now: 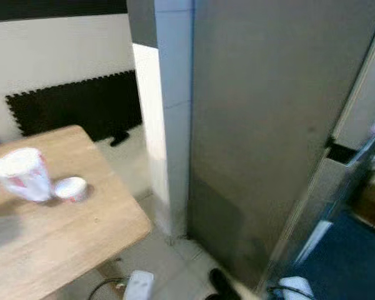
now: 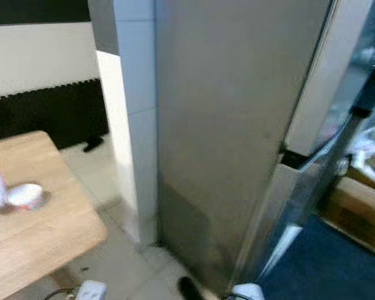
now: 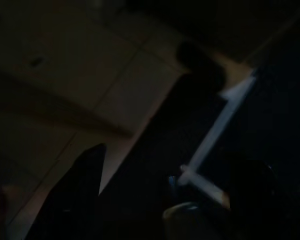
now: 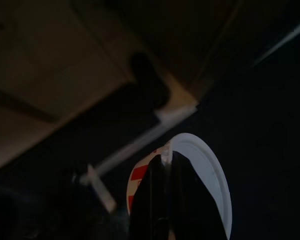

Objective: Restocking fridge

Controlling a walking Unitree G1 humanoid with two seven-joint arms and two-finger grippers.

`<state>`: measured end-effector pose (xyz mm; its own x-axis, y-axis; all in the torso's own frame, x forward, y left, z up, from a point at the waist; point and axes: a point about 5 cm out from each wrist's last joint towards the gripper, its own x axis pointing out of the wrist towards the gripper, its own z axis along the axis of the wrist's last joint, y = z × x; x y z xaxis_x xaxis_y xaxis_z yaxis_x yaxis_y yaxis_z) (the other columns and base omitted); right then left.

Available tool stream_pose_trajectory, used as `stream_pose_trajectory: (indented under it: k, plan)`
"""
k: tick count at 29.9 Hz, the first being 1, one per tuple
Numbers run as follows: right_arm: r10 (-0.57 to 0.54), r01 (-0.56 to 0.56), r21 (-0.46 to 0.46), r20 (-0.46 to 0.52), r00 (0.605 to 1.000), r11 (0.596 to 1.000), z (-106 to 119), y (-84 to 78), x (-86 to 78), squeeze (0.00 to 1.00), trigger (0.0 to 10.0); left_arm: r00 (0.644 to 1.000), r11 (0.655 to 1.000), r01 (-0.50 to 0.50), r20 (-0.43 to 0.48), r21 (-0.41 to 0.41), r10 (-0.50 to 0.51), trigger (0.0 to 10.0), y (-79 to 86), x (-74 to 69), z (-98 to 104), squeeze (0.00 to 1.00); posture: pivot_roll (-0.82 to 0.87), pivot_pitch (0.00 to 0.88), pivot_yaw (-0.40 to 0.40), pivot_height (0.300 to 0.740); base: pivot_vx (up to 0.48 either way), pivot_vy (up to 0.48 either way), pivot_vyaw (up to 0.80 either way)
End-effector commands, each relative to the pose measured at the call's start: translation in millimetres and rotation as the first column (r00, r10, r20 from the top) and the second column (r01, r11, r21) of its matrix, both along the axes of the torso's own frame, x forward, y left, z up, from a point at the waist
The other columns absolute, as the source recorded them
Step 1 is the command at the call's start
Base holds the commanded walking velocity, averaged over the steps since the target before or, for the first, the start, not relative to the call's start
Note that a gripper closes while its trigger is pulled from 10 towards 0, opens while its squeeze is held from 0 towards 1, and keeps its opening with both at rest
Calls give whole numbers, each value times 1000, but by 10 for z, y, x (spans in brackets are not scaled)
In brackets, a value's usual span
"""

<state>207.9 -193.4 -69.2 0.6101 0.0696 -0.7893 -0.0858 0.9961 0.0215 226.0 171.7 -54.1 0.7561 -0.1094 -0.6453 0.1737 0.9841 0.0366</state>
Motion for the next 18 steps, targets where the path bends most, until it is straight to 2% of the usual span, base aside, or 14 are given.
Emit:
stream_pose_trajectory:
  k: [1,18]
  plan:
    - [-10,10,-19,-10,1000,1000,-6,-73,-28,0,10000,1000,1000,-9,-21,0,9,10000,17,-57,-38,0,-42,94,1,740,0,-480,0]
    - [-9,9,-19,-7,1000,1000,-5,-72,-28,0,10000,1000,1000,-5,-24,5,5,10000,26,-66,-43,0,-40,100,3,740,0,-475,0]
